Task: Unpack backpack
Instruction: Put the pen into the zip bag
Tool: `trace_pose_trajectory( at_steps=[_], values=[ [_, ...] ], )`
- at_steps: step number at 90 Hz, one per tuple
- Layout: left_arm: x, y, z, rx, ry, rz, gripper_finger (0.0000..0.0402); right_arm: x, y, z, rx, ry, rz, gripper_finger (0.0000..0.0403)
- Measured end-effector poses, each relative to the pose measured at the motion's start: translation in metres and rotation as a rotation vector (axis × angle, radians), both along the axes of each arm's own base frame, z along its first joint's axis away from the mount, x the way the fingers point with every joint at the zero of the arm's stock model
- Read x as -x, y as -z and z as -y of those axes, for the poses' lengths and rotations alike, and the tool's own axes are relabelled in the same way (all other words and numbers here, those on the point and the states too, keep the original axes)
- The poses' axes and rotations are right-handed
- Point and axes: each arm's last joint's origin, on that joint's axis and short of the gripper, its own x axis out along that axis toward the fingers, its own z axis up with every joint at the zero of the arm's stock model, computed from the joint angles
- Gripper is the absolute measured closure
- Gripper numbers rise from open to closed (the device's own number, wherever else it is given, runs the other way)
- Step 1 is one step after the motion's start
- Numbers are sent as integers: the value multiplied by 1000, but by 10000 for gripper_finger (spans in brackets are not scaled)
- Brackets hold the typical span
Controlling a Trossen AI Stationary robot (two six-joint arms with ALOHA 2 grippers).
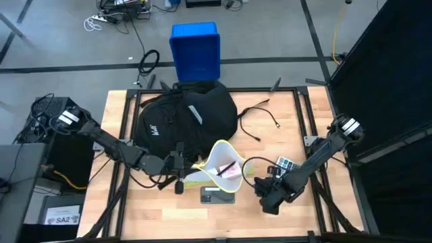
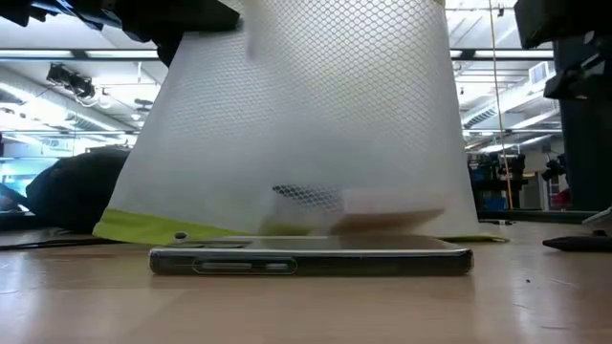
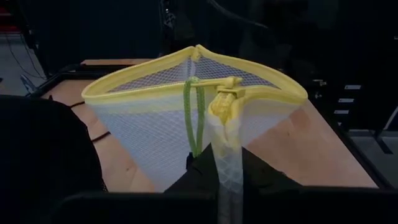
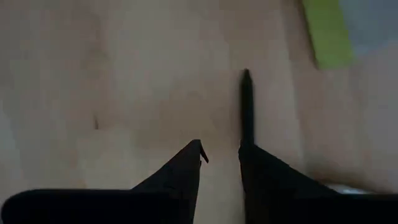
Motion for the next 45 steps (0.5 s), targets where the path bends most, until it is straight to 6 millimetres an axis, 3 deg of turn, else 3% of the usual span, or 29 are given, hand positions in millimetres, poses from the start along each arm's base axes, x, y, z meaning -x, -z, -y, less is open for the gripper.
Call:
trace_pose_trajectory(
  at_steps=[16,45],
  values=[
    [0,0,0,0,0,0,402,14,11,16,-34,46,-91,307],
    [0,0,0,0,0,1,402,27,26,24,-83,65,-118,303]
  ],
)
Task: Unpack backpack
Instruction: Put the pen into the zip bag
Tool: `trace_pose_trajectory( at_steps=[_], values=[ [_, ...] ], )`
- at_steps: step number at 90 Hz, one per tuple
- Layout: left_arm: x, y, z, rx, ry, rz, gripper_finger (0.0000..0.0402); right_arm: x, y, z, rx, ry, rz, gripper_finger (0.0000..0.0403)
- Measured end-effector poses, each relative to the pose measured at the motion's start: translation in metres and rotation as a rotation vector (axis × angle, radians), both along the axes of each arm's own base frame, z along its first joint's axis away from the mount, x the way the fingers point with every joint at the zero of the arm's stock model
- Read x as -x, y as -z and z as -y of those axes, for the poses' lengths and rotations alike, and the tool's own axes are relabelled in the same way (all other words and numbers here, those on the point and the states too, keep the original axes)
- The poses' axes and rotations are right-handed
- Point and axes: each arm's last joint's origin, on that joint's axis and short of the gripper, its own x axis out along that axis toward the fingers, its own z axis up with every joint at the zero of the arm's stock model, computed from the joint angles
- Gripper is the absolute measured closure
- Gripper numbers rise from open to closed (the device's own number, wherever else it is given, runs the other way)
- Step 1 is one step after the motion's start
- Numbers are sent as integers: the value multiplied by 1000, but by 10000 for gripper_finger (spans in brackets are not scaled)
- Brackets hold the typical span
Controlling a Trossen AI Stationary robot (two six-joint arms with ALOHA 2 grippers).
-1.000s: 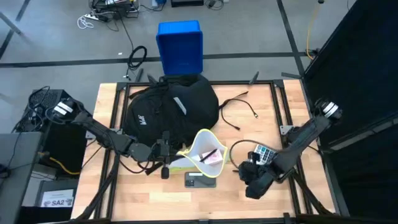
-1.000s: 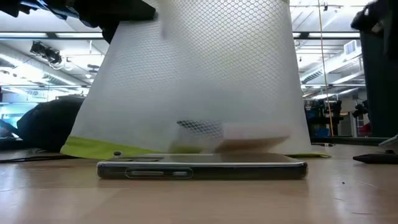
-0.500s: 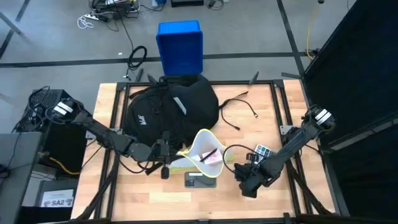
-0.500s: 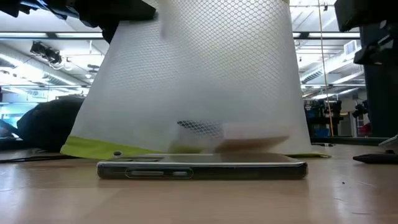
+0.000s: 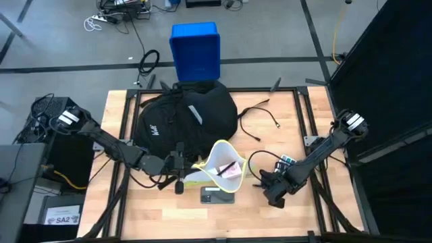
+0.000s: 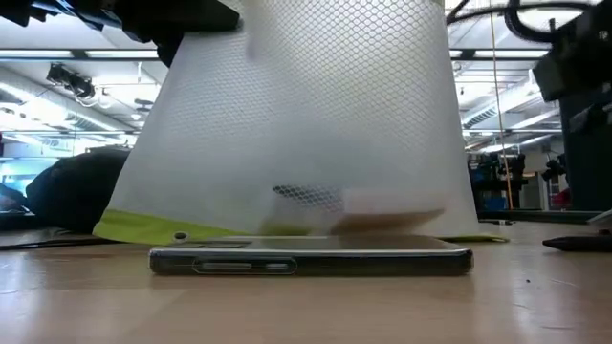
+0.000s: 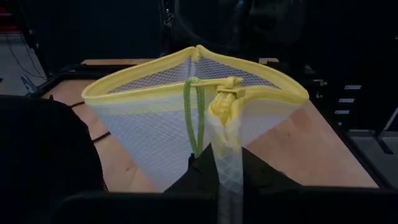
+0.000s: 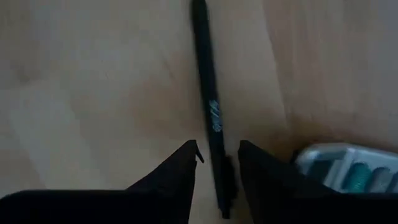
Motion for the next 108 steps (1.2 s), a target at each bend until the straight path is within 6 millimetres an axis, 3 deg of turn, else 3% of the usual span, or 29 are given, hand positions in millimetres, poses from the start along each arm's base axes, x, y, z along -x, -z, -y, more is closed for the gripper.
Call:
trace_pose_trajectory(
  at_steps=[14,37,59,70,86,108],
  values=[
    [0,0,0,0,0,0,402,6,18,5,-63,0,-18,300],
    [0,0,0,0,0,0,402,9,31,12,-102,9,-5,303],
    [0,0,0,0,0,0,402,8,31,10,-125,-24,3,385],
    [0,0,0,0,0,0,402,7,29,9,-114,-28,3,388],
    [0,0,0,0,1,0,402,1,16,-3,-109,-111,70,397],
    [0,0,0,0,0,0,402,-11,-36,-29,-146,-251,358,401]
  ],
)
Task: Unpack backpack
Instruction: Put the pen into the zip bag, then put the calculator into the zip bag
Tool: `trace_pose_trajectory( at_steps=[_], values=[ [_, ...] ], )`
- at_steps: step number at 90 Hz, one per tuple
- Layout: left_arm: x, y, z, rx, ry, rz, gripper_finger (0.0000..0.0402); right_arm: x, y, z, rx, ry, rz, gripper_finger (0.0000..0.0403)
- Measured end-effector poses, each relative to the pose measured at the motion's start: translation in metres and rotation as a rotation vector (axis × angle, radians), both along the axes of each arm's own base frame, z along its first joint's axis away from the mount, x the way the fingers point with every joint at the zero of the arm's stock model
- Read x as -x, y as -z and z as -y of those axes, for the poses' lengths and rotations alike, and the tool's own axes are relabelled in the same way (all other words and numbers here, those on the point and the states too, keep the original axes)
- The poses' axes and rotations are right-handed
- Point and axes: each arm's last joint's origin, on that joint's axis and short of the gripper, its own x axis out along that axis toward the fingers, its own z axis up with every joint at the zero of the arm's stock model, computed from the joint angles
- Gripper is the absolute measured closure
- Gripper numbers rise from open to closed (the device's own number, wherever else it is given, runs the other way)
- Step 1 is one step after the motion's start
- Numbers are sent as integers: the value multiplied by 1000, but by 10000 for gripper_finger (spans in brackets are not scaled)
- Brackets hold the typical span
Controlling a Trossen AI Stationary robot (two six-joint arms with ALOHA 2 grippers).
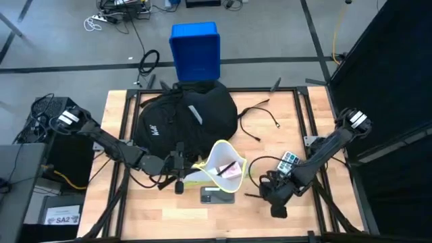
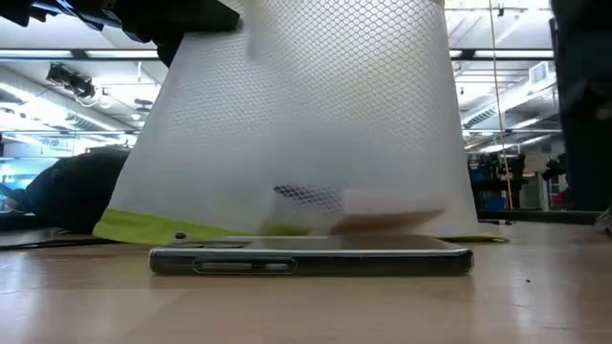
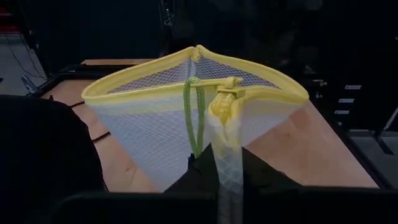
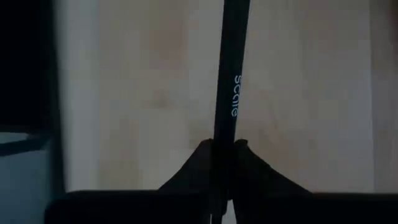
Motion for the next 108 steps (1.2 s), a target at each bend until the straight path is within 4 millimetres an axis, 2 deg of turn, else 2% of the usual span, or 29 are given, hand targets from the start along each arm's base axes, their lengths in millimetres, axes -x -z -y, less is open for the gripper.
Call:
trace_pose_trajectory(
  at_steps=[20,29,41,57,74,88,108],
  values=[
    [0,0,0,0,0,0,402,0,-60,-7,41,-140,482,402],
    [0,0,0,0,0,0,402,-5,-85,0,125,-149,704,402],
    [0,0,0,0,0,0,402,-21,-105,16,209,-149,894,401],
    [0,0,0,0,0,0,402,-50,-102,52,199,-141,875,400],
    [0,0,0,0,0,0,402,-66,-97,83,186,-64,833,378],
    [0,0,0,-1,0,-1,402,-70,-95,96,173,-18,803,319],
    [0,0,0,0,0,0,402,-68,-95,92,168,-35,796,217]
  ],
)
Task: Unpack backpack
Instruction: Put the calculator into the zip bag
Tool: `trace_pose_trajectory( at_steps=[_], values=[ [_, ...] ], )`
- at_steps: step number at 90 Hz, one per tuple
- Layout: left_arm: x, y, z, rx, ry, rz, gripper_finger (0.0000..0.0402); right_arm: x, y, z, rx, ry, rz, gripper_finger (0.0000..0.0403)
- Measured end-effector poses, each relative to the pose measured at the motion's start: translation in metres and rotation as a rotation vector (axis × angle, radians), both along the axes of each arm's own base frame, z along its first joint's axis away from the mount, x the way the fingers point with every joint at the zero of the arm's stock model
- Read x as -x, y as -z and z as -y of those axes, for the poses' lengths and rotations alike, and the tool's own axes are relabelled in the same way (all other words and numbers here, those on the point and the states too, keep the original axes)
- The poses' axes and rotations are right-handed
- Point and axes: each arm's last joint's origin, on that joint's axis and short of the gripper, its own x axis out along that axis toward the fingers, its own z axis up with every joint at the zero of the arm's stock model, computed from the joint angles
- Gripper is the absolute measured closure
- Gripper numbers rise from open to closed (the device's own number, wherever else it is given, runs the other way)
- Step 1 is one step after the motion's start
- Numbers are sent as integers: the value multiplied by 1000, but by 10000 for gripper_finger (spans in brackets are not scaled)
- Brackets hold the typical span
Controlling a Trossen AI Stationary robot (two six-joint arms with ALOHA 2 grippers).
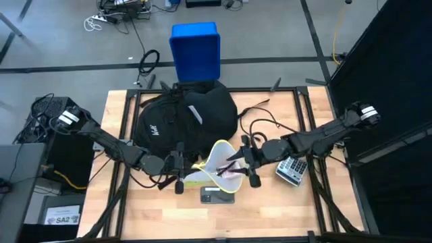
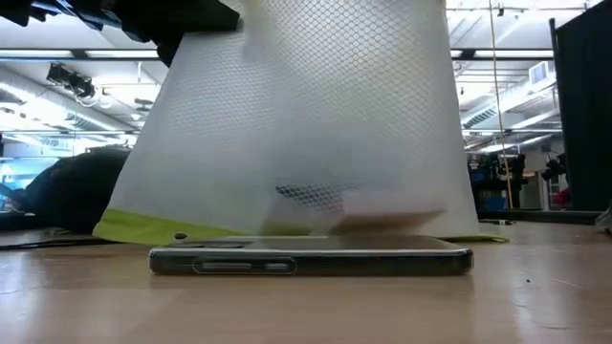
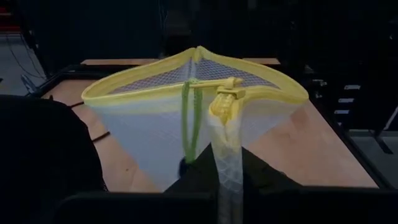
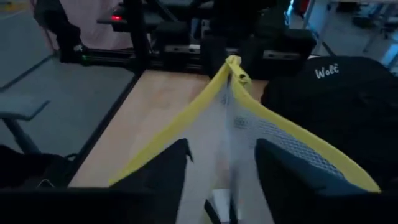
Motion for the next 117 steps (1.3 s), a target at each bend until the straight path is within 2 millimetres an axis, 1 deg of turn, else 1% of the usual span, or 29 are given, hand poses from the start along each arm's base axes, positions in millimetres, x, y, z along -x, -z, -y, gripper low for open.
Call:
trace_pose_trajectory(
  at_steps=[9,19,30,39,43,53,60,65,72,82,97,117],
  values=[
    [0,0,0,0,0,0,402,7,-7,-4,-30,-11,-6,185],
    [0,0,0,0,0,0,402,22,-26,-13,-61,-32,-93,170],
    [0,0,0,0,0,0,402,39,-45,-30,-68,-33,-184,174],
    [0,0,0,1,0,0,402,52,-52,-43,-59,35,-256,188],
    [0,0,0,0,0,0,402,60,-50,-46,-74,88,-309,195],
    [0,0,0,1,0,0,402,79,-33,-44,-139,269,-506,211],
    [0,0,0,0,0,0,402,94,-14,-37,-162,431,-651,221],
    [0,0,0,1,0,0,402,101,1,-34,-164,535,-741,225],
    [0,0,0,0,0,0,402,108,19,-33,-194,628,-845,228],
    [0,0,0,0,0,0,402,107,44,-35,-238,668,-941,226],
    [0,0,0,0,0,1,402,103,79,-36,-178,723,-1108,214],
    [0,0,0,1,0,1,402,89,112,-41,-132,788,-1252,202]
  ],
)
